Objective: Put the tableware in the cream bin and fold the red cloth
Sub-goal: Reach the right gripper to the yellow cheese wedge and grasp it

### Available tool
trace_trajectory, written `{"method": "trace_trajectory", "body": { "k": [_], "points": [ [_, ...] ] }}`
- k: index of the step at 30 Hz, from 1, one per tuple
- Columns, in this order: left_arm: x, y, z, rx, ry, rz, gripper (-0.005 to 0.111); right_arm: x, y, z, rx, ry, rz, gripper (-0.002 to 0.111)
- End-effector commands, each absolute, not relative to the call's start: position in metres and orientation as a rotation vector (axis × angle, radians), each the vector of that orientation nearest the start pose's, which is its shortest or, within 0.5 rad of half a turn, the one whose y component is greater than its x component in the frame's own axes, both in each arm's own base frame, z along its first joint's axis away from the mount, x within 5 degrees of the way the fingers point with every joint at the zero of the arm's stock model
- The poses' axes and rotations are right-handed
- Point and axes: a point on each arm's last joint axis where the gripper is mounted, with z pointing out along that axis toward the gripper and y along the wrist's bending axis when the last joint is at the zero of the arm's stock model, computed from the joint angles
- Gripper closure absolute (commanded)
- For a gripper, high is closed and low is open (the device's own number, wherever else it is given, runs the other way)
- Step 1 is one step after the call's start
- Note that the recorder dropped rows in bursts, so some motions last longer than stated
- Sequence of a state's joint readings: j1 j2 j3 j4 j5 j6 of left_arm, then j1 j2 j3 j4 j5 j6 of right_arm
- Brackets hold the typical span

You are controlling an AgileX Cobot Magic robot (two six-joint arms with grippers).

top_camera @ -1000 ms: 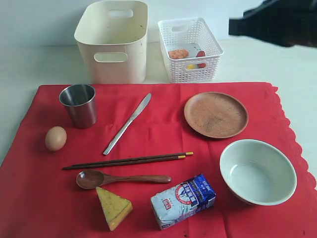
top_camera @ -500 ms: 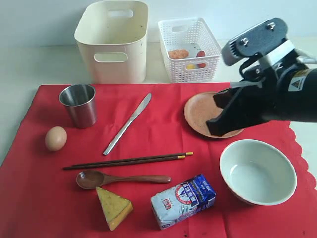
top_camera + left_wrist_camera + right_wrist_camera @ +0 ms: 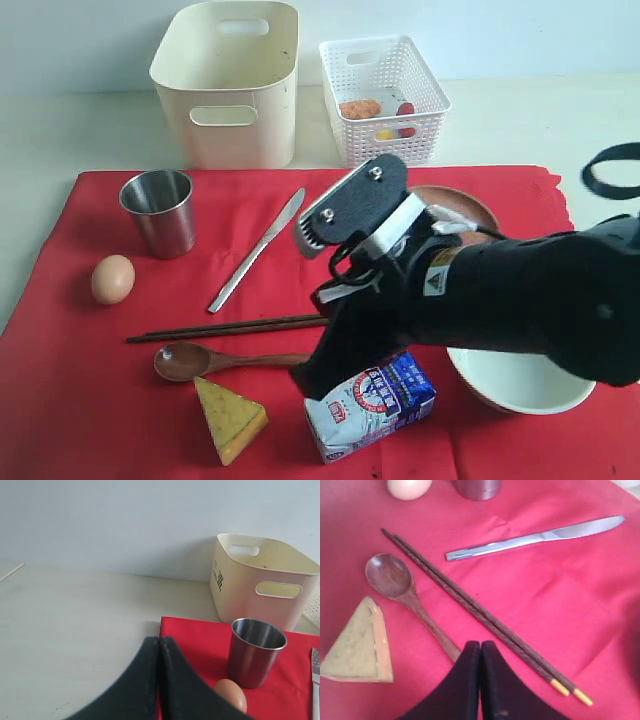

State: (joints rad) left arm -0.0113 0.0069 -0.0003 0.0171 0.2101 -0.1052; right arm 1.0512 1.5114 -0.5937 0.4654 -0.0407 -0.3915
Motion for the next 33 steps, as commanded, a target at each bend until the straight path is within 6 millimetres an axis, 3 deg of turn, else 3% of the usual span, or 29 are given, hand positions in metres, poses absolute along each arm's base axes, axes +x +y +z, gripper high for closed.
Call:
{"method": "trace_trajectory", "body": {
  "k": [1, 8, 17, 33],
  "points": [
    [0.056, 0.000, 0.194, -0.072, 1.689, -0.076, 0.104, 0.129, 0.260, 0.166, -1.191, 2.104, 0.530, 0.095],
    [0.056, 0.000, 0.194, -0.072, 1.689, -0.076, 0.104, 0.115, 0.293, 0.154, -1.299, 2.102, 0.560, 0.058],
    [0.056, 0.000, 0.194, -0.072, 1.689, -0.076, 0.104, 0.114, 0.314, 0.140, -1.423, 2.198, 0.552, 0.029],
    [0.056, 0.000, 0.194, -0.072, 1.689, -0.076, 0.104, 0.117, 0.338, 0.110, -1.632, 2.242, 0.495, 0.028]
  ]
}}
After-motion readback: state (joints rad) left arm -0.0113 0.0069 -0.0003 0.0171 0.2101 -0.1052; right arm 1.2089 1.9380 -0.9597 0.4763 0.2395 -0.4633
